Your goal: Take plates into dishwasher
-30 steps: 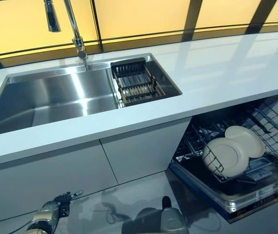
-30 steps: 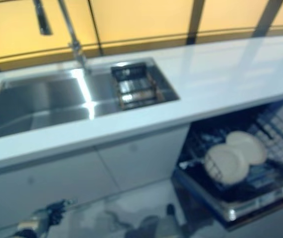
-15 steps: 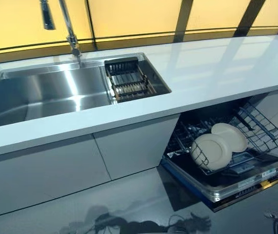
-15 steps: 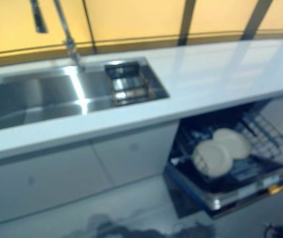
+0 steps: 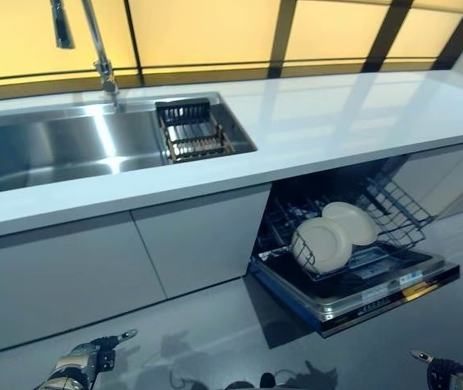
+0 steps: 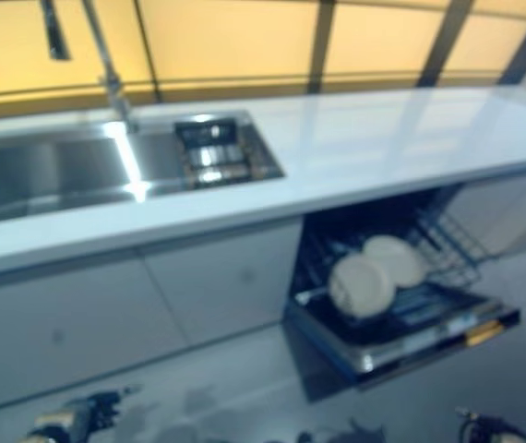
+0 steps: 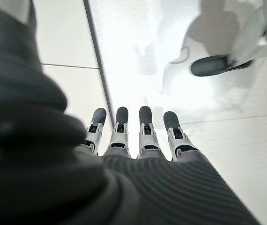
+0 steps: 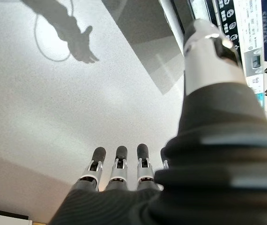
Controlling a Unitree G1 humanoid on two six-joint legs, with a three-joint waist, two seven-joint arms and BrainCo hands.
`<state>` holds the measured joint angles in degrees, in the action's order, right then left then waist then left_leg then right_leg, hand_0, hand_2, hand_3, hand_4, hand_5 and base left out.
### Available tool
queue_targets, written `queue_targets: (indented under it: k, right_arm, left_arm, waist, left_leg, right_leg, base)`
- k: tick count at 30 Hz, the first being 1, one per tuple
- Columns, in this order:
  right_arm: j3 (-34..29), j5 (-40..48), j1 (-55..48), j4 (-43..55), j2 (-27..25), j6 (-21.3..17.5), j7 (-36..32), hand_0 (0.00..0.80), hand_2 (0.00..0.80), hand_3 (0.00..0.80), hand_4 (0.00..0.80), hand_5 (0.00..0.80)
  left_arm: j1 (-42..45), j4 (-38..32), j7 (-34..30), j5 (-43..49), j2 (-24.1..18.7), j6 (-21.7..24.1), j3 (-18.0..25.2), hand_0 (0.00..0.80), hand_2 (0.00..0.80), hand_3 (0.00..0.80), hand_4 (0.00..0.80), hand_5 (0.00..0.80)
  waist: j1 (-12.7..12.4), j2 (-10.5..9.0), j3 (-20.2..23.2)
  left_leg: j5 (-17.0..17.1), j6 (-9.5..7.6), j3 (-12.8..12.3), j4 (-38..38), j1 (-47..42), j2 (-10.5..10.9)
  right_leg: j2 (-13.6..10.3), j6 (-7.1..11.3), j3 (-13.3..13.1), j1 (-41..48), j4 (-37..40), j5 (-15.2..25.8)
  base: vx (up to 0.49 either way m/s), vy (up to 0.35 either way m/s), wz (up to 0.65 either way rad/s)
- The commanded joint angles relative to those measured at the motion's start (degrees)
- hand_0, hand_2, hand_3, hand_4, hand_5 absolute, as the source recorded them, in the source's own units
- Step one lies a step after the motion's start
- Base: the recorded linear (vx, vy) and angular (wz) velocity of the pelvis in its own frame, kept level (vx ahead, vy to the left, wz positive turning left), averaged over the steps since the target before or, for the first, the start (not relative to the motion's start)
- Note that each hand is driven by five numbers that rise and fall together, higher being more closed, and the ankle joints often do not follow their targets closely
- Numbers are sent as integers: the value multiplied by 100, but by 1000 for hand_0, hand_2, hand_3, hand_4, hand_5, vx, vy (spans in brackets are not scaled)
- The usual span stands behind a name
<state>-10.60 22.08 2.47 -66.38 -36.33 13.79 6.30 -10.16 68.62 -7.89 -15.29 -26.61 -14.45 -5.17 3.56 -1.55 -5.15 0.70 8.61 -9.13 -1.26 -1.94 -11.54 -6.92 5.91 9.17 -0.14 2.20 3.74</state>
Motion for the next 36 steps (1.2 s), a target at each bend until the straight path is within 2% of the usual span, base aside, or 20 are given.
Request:
queue_targets:
  k: [1,4,5,7,8,10,11,12,13,15,20,25,29,33,36]
  right_arm:
    - [-223,170,447,-446,-46,51,266,0,0,0,0,0]
    - [-282,359,361,-566,-82,201,30,0,0,0,0,0]
    - [-355,618,344,-662,-89,132,-17,0,0,0,0,0]
    - [-459,959,352,-765,-91,-12,-121,0,0,0,0,0]
    - [-603,1222,367,-793,-57,-84,-267,0,0,0,0,0]
    - [-760,1584,362,-800,50,-199,-331,0,0,0,0,0]
    - [-787,1774,411,-773,149,-277,-252,0,0,0,0,0]
    - [-739,1990,438,-717,231,-337,-144,0,0,0,0,0]
    - [-740,2145,462,-642,339,-406,-30,0,0,0,0,0]
    - [-648,2472,513,-556,538,-520,112,0,0,0,0,0]
    - [-582,2848,858,-630,572,-531,491,0,0,0,0,0]
    - [-752,3289,1074,-823,417,-430,681,0,0,0,0,0]
    - [-839,4131,1131,-749,397,-579,416,0,0,0,0,0]
    - [-957,5316,1227,-327,556,-694,91,0,0,0,0,0]
    - [-894,6275,1658,55,545,-846,-207,0,0,0,0,0]
  left_arm:
    - [-239,282,163,44,-84,166,41,0,0,0,0,0]
    - [-18,328,128,48,-79,288,171,0,0,0,0,0]
    - [9,336,82,8,-54,391,200,0,0,0,0,0]
    - [-36,322,7,-35,-9,473,251,0,0,0,0,0]
    - [-83,282,-48,0,59,490,278,0,0,0,0,0]
    - [-129,263,-77,59,176,493,259,0,0,0,0,0]
    - [-124,325,-30,95,224,482,250,0,0,0,0,0]
    - [-125,367,43,50,251,462,187,0,0,0,0,0]
    - [-145,404,81,33,264,449,157,0,0,0,0,0]
    - [-249,424,65,71,282,457,71,0,0,0,0,0]
    - [-205,503,136,-82,353,447,18,0,0,0,0,0]
    - [-175,518,131,-301,438,491,88,0,0,0,0,0]
    - [-151,435,183,-526,621,461,50,0,0,0,0,0]
    - [-82,387,309,-782,828,372,29,0,0,0,0,0]
    - [-56,440,410,-1032,1037,349,-64,0,0,0,0,0]
  waist:
    - [-115,-22,-312]
    - [-127,23,-302]
    - [-111,23,-317]
    - [-37,-36,-351]
    - [21,-118,-360]
    - [87,-123,-380]
    - [164,45,-344]
    - [210,167,-364]
    - [217,199,-387]
    - [166,140,-576]
    - [203,279,-973]
    - [277,493,-1347]
    - [305,603,-1416]
    - [327,693,-1429]
    - [306,811,-1462]
  left_leg:
    - [458,-248,-302,-146,132,-87]
    - [836,-63,-403,-344,273,-240]
    - [834,-75,-453,-245,356,-239]
    - [402,-195,-537,555,342,-167]
    - [-12,-271,-594,1575,394,-99]
    - [-504,-424,-540,2233,373,25]
    - [-664,-589,-561,1496,-100,257]
    - [-577,-597,-531,974,-298,313]
    - [-559,-636,-479,866,-294,389]
    - [-762,-671,-348,1536,112,447]
    - [-910,-714,-437,2006,527,477]
    - [-1194,-768,-469,2797,1091,393]
    - [-1305,-800,-405,3111,1247,375]
    - [-1314,-793,-325,3231,1299,381]
    - [-1286,-754,-227,3338,1429,420]
  right_leg:
    - [-366,255,59,256,-641,-474]
    - [-189,146,164,523,-308,-428]
    - [-147,93,132,594,-221,-403]
    - [-211,-5,117,517,-323,-420]
    - [-306,-90,160,434,-382,-380]
    - [-387,-145,208,277,-582,-418]
    - [-322,-78,225,-3,-1010,-489]
    - [-242,-61,206,-118,-1194,-590]
    - [-226,-70,211,-198,-1288,-597]
    - [-326,-120,142,-250,-1313,-557]
    - [-435,-93,83,-562,-1425,-485]
    - [-515,-231,-135,-1187,-2280,-816]
    - [-548,-326,-243,-1400,-2708,-991]
    - [-570,-381,-330,-1512,-2996,-1122]
    - [-594,-445,-371,-1665,-3229,-1223]
  base:
    - [-14,-207,25]
    - [-21,-132,25]
    - [-117,-101,13]
    - [-171,-83,6]
    - [-185,-69,13]
    - [-161,24,20]
    - [-86,148,2]
    - [-66,145,-14]
    - [-48,-6,11]
    - [-134,-144,48]
    - [-146,-41,1]
    - [-114,58,-6]
    - [39,59,-1]
    - [110,59,0]
    - [35,71,1]
